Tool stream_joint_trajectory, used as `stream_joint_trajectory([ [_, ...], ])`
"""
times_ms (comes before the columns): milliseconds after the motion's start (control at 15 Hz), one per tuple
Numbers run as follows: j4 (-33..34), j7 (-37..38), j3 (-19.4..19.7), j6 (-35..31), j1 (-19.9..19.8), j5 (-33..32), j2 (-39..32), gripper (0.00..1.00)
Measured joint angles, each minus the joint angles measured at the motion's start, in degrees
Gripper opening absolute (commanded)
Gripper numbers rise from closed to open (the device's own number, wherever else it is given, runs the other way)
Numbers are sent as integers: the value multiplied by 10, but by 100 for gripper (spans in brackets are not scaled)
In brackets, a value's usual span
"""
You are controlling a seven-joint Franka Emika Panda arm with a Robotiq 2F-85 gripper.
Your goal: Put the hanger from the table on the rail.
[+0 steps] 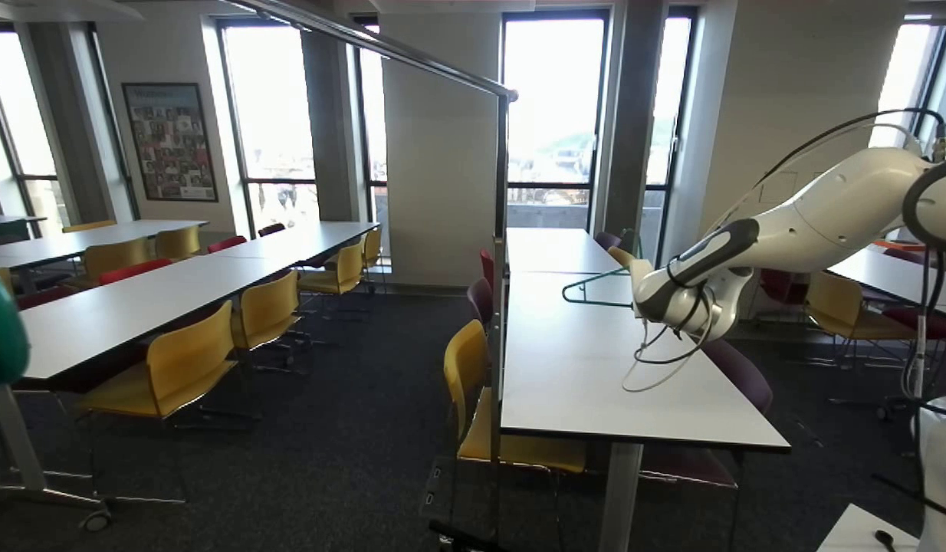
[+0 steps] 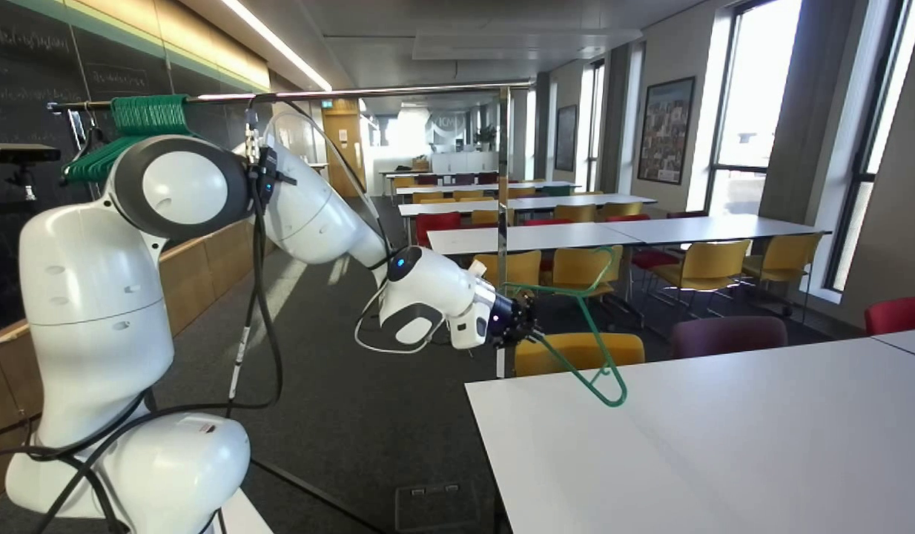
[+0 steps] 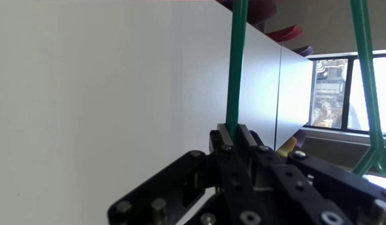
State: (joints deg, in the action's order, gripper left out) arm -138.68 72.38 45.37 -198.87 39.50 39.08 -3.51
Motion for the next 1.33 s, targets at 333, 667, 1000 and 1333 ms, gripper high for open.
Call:
stream_joint_trajectory([
  [333,37,-41,20,0,50,23,6,10],
  [667,18,-76,21,2,70,26,38,10],
  [1000,16,-78,-2,4,48,26,41,2],
  [1333,91,-114,-85,5,-51,30,5,2],
])
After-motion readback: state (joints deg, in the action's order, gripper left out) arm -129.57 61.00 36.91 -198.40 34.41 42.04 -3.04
